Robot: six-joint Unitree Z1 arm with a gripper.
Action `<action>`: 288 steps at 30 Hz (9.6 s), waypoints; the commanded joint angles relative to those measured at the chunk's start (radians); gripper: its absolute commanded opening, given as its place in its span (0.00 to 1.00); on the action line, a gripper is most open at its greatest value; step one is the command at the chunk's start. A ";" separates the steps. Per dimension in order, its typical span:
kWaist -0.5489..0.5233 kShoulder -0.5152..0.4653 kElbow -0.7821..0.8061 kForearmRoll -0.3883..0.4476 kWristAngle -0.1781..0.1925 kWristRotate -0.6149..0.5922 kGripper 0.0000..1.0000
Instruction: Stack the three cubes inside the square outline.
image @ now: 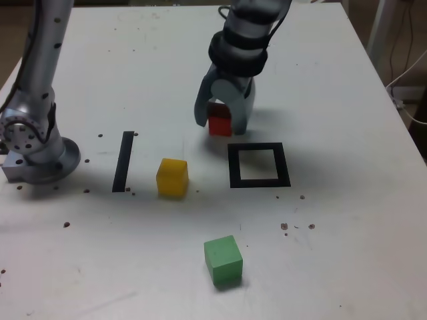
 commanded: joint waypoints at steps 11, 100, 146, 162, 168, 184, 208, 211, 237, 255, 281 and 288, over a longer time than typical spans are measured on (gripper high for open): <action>-0.082 0.013 -0.095 0.051 -0.147 -0.200 0.23; -0.260 -0.269 0.410 -0.135 -0.129 -0.305 0.99; -0.263 -0.186 0.421 -0.241 -0.162 -0.303 0.19; -0.234 -0.198 0.156 0.028 -0.102 -0.309 0.19; -0.195 -0.155 0.018 0.077 -0.126 -0.309 0.19; -0.159 -0.040 -0.149 0.087 -0.137 -0.304 0.19; -0.120 0.043 -0.195 0.079 -0.132 -0.284 0.19; -0.119 0.044 -0.194 0.076 -0.131 -0.284 0.19; -0.114 -0.024 -0.173 0.066 -0.097 -0.263 1.00; -0.332 -0.193 -0.065 0.078 -0.078 -0.291 1.00; -0.631 -0.064 -0.006 -0.026 -0.218 -0.857 0.99; -0.681 -0.015 -0.014 -0.069 -0.278 -0.859 0.99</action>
